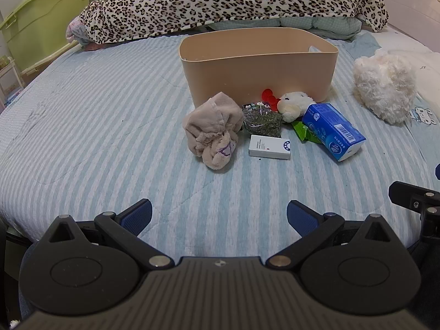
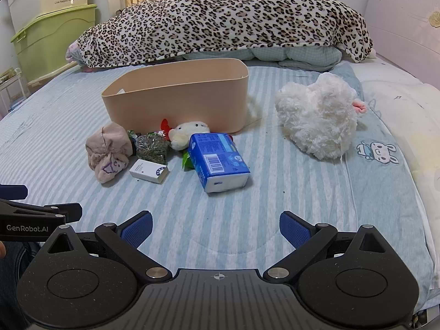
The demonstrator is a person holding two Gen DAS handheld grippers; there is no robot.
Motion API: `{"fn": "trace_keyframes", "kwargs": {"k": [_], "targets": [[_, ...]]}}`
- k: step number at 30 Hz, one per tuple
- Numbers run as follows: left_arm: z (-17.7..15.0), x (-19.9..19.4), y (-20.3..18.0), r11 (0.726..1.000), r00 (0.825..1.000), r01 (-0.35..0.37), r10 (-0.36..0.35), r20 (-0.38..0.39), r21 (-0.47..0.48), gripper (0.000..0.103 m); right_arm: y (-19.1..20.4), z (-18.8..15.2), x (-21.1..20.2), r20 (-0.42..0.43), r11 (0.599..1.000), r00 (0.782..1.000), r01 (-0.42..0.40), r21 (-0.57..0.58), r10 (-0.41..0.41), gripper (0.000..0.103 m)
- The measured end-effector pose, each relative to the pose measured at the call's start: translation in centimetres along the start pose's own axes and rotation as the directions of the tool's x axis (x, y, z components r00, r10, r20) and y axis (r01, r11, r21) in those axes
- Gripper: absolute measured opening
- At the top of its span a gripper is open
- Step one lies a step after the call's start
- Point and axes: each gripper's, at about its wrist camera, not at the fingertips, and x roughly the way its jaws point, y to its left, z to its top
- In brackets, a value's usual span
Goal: Organize objects
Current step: 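Approach the items in front of the beige basket with both tools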
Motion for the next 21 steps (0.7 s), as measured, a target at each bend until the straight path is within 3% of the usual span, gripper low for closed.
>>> {"fn": "trace_keyframes", "kwargs": {"k": [21], "targets": [[0.16, 0.46, 0.16, 1.000, 1.000, 0.008, -0.008, -0.006, 0.003, 0.103, -0.25, 0.35, 0.45, -0.010, 1.000, 1.000, 0.001, -0.004, -0.001, 0.100]]}}
